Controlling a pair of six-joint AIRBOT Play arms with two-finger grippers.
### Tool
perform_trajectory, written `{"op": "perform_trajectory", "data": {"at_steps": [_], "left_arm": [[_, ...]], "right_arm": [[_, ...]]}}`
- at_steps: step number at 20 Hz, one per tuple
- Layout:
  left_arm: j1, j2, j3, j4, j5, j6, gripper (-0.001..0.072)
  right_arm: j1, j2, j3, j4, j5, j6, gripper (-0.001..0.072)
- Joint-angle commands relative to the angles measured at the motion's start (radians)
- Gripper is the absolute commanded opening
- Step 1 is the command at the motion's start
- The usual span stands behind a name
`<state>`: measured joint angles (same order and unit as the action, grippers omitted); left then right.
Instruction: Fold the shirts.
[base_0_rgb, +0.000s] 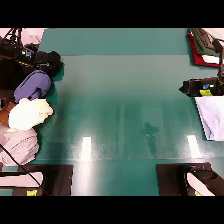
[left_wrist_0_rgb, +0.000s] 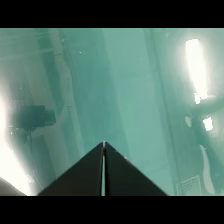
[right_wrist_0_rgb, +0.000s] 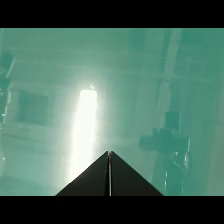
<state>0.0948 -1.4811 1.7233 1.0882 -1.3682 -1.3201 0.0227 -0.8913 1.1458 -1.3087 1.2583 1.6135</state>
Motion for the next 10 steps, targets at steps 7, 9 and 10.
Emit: {"op": "perform_trajectory", "data": {"at_steps": [7, 9, 10], "left_arm": [[-0.001, 0.001, 0.0, 0.0, 0.0, 0.0, 0.0025], [-0.001, 0.001, 0.0, 0.0, 0.0, 0.0, 0.0025], [-0.001, 0.001, 0.0, 0.0, 0.0, 0.0, 0.0025]], "right_arm": [[0.006, 0.001, 0.001, 0.007, 0.002, 0.006, 0.0019], [0.006, 0.001, 0.001, 0.009, 0.002, 0.006, 0.002], [0.006, 0.001, 0.001, 0.009, 0.002, 0.006, 0.002]]}}
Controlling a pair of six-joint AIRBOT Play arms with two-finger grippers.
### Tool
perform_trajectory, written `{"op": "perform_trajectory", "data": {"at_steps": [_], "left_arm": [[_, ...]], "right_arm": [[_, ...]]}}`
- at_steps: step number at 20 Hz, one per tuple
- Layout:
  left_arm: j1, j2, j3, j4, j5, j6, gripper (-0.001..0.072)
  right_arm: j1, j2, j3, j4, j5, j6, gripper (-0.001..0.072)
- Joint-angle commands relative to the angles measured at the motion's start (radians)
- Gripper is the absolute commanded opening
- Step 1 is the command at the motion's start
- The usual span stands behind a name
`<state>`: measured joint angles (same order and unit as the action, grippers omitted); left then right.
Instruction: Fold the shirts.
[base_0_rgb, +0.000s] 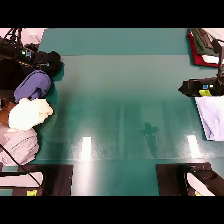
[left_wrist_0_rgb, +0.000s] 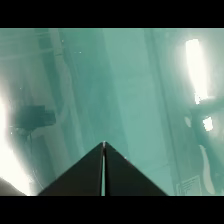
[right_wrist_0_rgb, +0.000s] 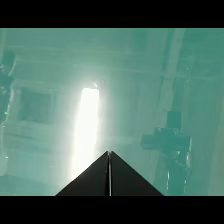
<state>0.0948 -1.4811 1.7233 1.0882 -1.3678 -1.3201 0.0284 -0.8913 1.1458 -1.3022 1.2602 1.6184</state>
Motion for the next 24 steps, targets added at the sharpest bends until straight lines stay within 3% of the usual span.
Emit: {"op": "perform_trajectory", "data": {"at_steps": [1, 4, 6, 7, 8, 9, 11, 13, 18, 24], "left_arm": [[-0.001, 0.001, 0.0, 0.0, 0.003, 0.0, 0.0025], [-0.001, 0.001, 0.0, -0.03, 0.052, 0.001, 0.0025], [-0.001, 0.0, 0.0, 0.002, 0.167, 0.045, 0.0026], [-0.001, -0.003, 0.0, 0.064, 0.247, 0.044, 0.0203], [-0.001, -0.013, 0.0, 0.131, 0.319, 0.021, 0.0497], [-0.001, -0.032, 0.0, 0.219, 0.391, -0.025, 0.0559], [-0.001, -0.097, 0.0, 0.377, 0.483, -0.054, 0.0559], [0.002, -0.187, 0.0, 0.44, 0.551, -0.053, 0.056], [0.008, -0.366, 0.001, 0.476, 0.666, -0.052, 0.056], [0.008, -0.419, 0.001, 0.494, 0.755, -0.034, 0.0559]], "right_arm": [[0.001, 0.001, 0.001, 0.002, 0.0, 0.001, 0.002], [0.001, 0.0, 0.001, 0.002, 0.0, 0.001, 0.002], [0.001, 0.001, 0.001, 0.002, 0.0, 0.001, 0.002], [0.0, 0.001, 0.001, 0.002, 0.0, 0.001, 0.002], [0.001, 0.001, 0.001, 0.002, 0.0, 0.001, 0.002], [0.001, 0.001, 0.001, 0.002, 0.0, 0.0, 0.002], [0.001, 0.001, 0.001, 0.001, 0.001, 0.0, 0.0019], [0.001, 0.0, 0.001, 0.002, 0.0, 0.001, 0.002], [0.001, 0.0, 0.0, 0.002, 0.0, 0.016, 0.002], [0.001, 0.0, 0.0, 0.002, 0.0, 0.016, 0.002]]}}
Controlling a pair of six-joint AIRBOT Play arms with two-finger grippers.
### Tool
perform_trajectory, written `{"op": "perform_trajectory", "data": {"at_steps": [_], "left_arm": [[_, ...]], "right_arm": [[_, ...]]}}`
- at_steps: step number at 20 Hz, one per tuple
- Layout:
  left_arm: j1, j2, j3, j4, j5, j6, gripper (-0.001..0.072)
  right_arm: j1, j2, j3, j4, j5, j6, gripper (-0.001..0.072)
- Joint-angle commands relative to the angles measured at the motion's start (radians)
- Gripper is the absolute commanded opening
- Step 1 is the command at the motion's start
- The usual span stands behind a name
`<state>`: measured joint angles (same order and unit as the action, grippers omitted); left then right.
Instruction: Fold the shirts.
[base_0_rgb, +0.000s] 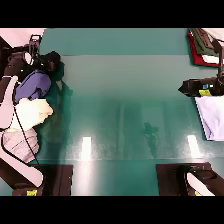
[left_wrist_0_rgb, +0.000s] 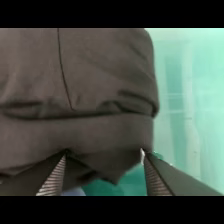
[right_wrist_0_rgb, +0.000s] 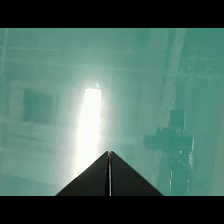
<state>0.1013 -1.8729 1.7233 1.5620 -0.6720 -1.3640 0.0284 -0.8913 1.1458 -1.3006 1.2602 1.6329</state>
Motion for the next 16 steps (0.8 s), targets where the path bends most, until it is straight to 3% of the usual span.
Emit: {"op": "perform_trajectory", "data": {"at_steps": [1, 2, 3, 4, 6, 9, 13, 16], "left_arm": [[0.001, -0.032, 0.001, 0.021, 0.065, 0.01, 0.0558], [0.001, -0.036, 0.001, 0.021, 0.063, 0.01, 0.0555], [0.001, -0.042, 0.001, 0.021, 0.063, 0.01, 0.047], [0.001, -0.045, 0.001, 0.021, 0.062, 0.01, 0.035], [0.001, -0.045, 0.005, 0.021, 0.066, 0.01, 0.004], [0.001, -0.04, 0.093, -0.015, -0.022, 0.008, 0.0024], [0.0, -0.021, 0.406, -0.271, -0.171, 0.02, 0.0023], [-0.02, 0.15, 0.423, -0.505, -0.179, 0.22, 0.0024]], "right_arm": [[0.001, 0.0, 0.0, 0.0, 0.0, 0.002, 0.002], [0.001, 0.0, 0.0, 0.0, 0.001, 0.002, 0.002], [0.001, 0.0, 0.0, 0.0, 0.0, 0.002, 0.002], [0.001, 0.0, 0.0, 0.0, 0.001, 0.002, 0.002], [0.001, 0.0, 0.0, 0.0, 0.001, 0.002, 0.002], [0.001, 0.0, 0.0, 0.0, -0.002, 0.002, 0.002], [0.0, 0.006, 0.003, 0.035, -0.079, 0.002, 0.002], [0.0, 0.045, 0.007, 0.053, -0.22, 0.002, 0.002]]}}
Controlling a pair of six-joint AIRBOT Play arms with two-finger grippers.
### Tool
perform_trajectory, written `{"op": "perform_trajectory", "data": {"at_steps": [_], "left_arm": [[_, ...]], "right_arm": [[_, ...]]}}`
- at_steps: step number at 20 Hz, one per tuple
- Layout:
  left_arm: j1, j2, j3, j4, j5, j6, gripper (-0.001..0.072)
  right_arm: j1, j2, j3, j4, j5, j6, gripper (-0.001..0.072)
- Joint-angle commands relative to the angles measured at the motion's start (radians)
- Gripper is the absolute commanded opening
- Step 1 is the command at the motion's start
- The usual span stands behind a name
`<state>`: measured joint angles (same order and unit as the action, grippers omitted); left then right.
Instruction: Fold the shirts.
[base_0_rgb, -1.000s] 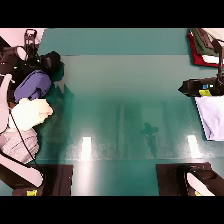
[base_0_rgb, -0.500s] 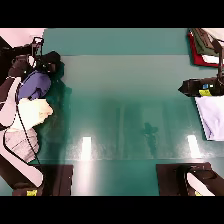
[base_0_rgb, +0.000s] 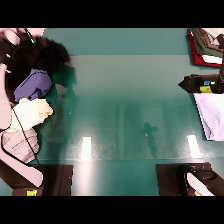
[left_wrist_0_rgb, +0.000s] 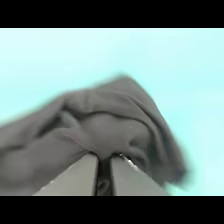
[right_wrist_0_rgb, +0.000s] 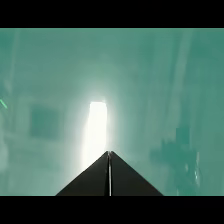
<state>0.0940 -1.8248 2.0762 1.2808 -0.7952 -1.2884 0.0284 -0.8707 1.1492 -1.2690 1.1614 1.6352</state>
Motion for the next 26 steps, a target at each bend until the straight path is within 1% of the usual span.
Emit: {"op": "perform_trajectory", "data": {"at_steps": [1, 3, 5, 7, 9, 11, 15, 17, 19, 20, 21, 22, 24, 26], "left_arm": [[-0.026, 0.166, 0.071, -0.265, -0.095, 0.19, 0.0023], [-0.054, 0.28, 0.068, -0.323, -0.2, 0.229, 0.0023], [-0.094, 0.376, 0.052, -0.389, -0.303, 0.258, 0.0023], [-0.147, 0.457, 0.005, -0.456, -0.367, 0.302, 0.0024], [-0.211, 0.498, -0.039, -0.482, -0.422, 0.301, 0.0024], [-0.277, 0.496, -0.055, -0.485, -0.493, 0.3, 0.0024], [-0.409, 0.495, -0.23, -0.484, -0.505, 0.293, 0.0024], [-0.454, 0.495, -0.353, -0.484, -0.5, 0.293, 0.0025], [-0.483, 0.495, -0.463, -0.484, -0.468, 0.29, 0.0026], [-0.489, 0.495, -0.494, -0.484, -0.457, 0.29, 0.0111], [-0.488, 0.495, -0.503, -0.482, -0.457, 0.286, 0.0414], [-0.473, 0.498, -0.5, -0.473, -0.454, 0.26, 0.06], [-0.406, 0.498, -0.464, -0.472, -0.497, 0.24, 0.0601], [-0.3, 0.499, -0.447, -0.47, -0.559, 0.212, 0.06]], "right_arm": [[0.0, 0.035, 0.013, 0.021, -0.163, -0.001, 0.002], [0.0, 0.043, 0.054, 0.02, -0.218, -0.001, 0.002], [0.0, 0.028, 0.117, 0.02, -0.223, -0.001, 0.002], [0.0, -0.002, 0.191, 0.021, -0.198, -0.001, 0.002], [0.001, -0.04, 0.268, 0.021, -0.151, -0.001, 0.002], [0.001, -0.074, 0.336, 0.021, -0.09, -0.001, 0.002], [0.001, -0.113, 0.406, 0.021, 0.013, -0.001, 0.002], [0.001, -0.113, 0.404, 0.021, 0.038, -0.001, 0.002], [0.001, -0.113, 0.404, 0.021, 0.051, -0.002, 0.002], [0.001, -0.113, 0.404, 0.021, 0.051, -0.001, 0.002], [0.001, -0.113, 0.404, 0.021, 0.051, -0.002, 0.002], [0.001, -0.113, 0.404, 0.021, 0.053, -0.002, 0.002], [0.001, -0.113, 0.404, 0.021, 0.063, -0.001, 0.0019], [0.001, -0.113, 0.404, 0.02, 0.09, -0.002, 0.002]]}}
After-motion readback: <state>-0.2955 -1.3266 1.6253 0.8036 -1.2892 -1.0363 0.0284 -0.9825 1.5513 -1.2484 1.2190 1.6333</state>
